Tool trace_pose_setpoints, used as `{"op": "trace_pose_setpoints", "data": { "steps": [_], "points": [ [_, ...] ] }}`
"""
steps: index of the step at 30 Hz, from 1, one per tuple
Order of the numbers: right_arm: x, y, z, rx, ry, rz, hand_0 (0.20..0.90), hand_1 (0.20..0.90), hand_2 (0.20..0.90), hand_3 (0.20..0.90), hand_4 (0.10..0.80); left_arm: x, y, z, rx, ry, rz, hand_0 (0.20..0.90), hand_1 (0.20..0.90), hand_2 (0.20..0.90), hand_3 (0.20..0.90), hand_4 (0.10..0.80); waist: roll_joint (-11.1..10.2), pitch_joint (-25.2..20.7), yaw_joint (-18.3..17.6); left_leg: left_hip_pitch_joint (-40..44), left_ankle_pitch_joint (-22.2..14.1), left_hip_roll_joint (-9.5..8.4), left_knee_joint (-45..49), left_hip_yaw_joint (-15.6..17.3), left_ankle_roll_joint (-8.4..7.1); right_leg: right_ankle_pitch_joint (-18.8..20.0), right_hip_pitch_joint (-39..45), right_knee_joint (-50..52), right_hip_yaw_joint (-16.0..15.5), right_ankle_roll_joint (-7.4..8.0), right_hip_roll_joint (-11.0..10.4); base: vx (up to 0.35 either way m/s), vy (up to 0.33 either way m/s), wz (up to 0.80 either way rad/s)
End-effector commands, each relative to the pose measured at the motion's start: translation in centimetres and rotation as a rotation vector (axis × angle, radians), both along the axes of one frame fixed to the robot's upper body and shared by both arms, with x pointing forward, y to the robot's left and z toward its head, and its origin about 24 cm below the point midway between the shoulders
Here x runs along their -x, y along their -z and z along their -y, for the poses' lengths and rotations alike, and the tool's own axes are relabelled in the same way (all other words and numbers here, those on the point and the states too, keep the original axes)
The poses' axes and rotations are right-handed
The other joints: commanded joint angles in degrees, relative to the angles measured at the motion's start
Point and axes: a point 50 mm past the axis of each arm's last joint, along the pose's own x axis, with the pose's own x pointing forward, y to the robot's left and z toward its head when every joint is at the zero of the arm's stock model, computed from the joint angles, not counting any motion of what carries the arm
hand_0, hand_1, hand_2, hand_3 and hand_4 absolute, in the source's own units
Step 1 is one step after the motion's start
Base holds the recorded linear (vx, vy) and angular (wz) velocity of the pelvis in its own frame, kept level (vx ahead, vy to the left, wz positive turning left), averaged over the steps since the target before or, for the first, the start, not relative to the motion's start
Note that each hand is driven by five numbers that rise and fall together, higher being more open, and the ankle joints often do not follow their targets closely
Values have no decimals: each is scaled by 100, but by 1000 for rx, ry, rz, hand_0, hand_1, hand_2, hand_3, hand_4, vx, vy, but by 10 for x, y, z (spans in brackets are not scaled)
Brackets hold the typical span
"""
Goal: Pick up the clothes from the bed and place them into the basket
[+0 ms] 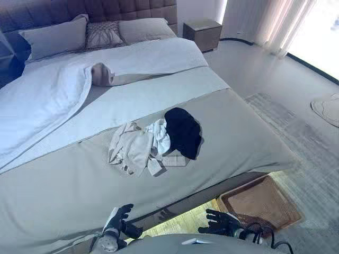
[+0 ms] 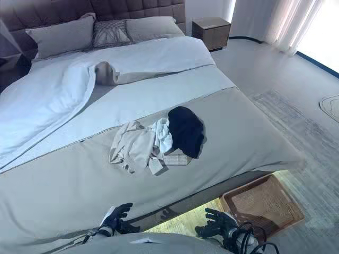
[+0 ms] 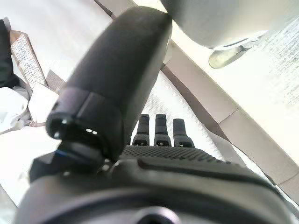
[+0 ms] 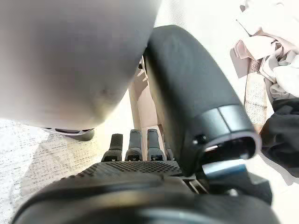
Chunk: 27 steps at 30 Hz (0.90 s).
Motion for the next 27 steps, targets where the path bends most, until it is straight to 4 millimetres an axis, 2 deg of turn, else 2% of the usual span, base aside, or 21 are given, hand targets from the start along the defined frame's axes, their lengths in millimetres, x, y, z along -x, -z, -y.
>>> {"op": "trace_pose_setpoints", "data": {
  "steps": [1,21,27],
  "points": [
    [-21,-3,-8,-5,-36,45,900,900,900,900,800,-21,-5,3,-15,32,66,900,900,900,900,800,-80,78,-16,-68,-368,-298,42,-258,163,12,-104,224,141,284,-171,0,0,0],
    [-20,-2,-3,67,-37,23,900,900,900,900,800,-20,-4,3,-9,11,43,900,900,900,900,800,-67,74,-35,-56,-352,-274,25,-219,145,33,-103,214,151,286,-162,0,0,0],
    [-38,-11,-1,129,-53,167,900,900,900,900,800,-23,-6,-1,-12,-32,72,900,900,900,900,800,-78,83,2,-49,-348,-270,30,-253,147,27,-97,241,138,279,-155,0,0,0]
  ]
}}
